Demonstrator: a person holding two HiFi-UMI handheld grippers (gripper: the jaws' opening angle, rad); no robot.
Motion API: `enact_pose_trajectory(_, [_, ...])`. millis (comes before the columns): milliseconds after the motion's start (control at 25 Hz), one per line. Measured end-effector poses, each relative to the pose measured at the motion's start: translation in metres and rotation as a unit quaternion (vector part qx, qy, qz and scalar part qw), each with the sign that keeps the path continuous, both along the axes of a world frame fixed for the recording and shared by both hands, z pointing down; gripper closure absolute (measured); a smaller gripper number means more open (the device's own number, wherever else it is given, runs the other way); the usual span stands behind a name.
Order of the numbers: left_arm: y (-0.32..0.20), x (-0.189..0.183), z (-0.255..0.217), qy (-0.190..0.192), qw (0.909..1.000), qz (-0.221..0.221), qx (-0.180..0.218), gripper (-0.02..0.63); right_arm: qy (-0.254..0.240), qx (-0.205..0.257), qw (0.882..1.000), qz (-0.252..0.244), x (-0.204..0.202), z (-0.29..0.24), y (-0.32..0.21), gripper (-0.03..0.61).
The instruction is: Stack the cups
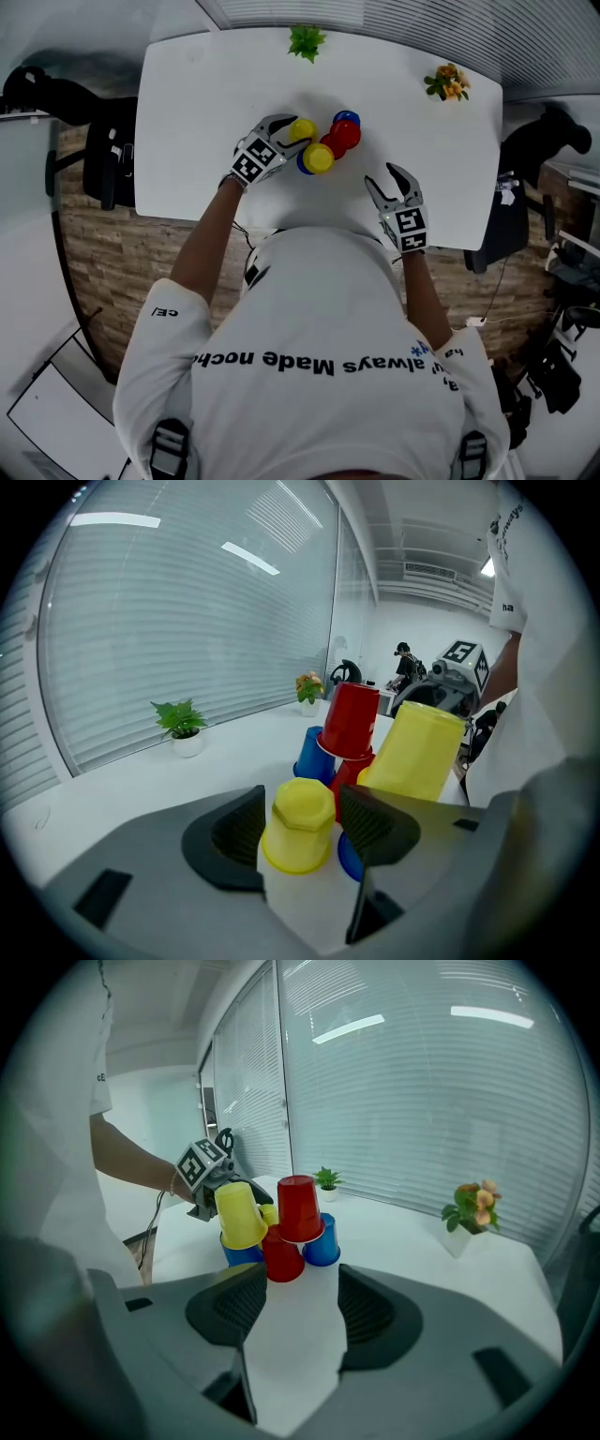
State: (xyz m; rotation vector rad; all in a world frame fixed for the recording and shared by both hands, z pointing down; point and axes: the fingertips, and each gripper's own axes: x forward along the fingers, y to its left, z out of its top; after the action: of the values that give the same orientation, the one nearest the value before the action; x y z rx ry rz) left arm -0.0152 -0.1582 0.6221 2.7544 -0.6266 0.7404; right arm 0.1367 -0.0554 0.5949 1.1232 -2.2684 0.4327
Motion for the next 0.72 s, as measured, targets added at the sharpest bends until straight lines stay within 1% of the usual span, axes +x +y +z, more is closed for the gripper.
enact_pose_trajectory(160, [0.0, -0.002, 0.008, -0.011, 0.9999, -0.002, -0.002, 0.352, 0.004, -0.002, 1.0, 0.002, 0.002, 0.001, 0.001, 0.328])
enact_pose_trajectory(360, [-0.001, -0.006, 0.007, -0.008, 0.9999, -0.011, -0.002, 0.376, 0.01, -0.004, 1.0, 0.002, 0.005, 0.005, 0.003, 0.33])
enact_pose_trajectory(520, [-0.002, -0.007, -0.003, 0.002, 0.9998, -0.018, 0.004, 0.377, 0.008, -0.001, 1.0, 0.002, 0.003, 0.002, 0.003, 0.33])
enact_pose_trajectory(720, [-0.006, -0.012, -0.02, 0.022, 0.999, -0.037, 0.015, 0.377, 0.001, 0.004, 1.0, 0.001, 0.0, -0.001, 0.003, 0.331])
